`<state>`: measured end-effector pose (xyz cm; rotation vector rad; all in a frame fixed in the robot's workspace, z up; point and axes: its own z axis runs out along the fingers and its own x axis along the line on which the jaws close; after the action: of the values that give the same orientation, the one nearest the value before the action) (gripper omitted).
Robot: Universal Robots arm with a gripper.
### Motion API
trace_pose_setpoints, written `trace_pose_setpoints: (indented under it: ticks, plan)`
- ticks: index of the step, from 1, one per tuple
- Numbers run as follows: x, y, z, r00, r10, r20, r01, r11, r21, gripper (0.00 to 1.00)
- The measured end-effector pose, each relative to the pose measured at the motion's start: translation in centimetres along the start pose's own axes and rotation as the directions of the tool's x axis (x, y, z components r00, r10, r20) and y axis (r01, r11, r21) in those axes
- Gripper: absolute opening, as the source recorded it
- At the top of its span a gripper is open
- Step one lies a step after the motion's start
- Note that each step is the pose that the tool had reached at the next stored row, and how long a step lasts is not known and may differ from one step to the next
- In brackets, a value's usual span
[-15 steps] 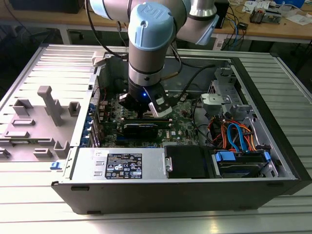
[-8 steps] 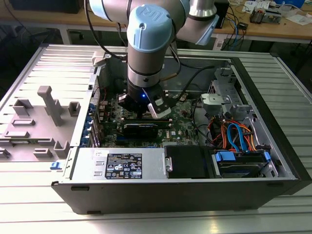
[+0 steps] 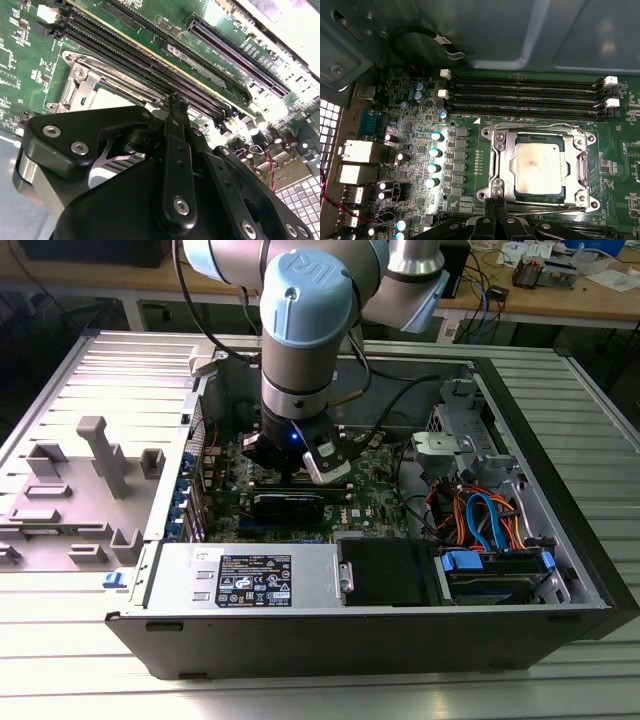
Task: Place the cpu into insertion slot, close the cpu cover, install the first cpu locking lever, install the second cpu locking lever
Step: 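Install the second cpu locking lever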
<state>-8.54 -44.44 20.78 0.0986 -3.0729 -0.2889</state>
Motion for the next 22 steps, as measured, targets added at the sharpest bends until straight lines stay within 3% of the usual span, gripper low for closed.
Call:
trace_pose_setpoints:
  ticks: [7,8,9,10,22]
  plan:
    - [0.53,0.04,0.09,1.0000,-0.001,0.0014,0.001,1.0000,-0.0049,0.11]
    - [0.54,0.03,0.13,1.0000,-0.001,0.0015,0.001,1.0000,-0.0073,0.11]
    - [0.57,0.02,0.20,1.0000,-0.002,0.0021,0.002,0.9999,-0.0168,0.11]
    - [0.79,0.03,0.26,1.0000,-0.002,0.0022,0.002,0.9998,-0.0187,0.11]
    - [1.17,0.47,0.77,1.0000,-0.002,0.0028,0.002,0.9998,-0.0199,0.11]
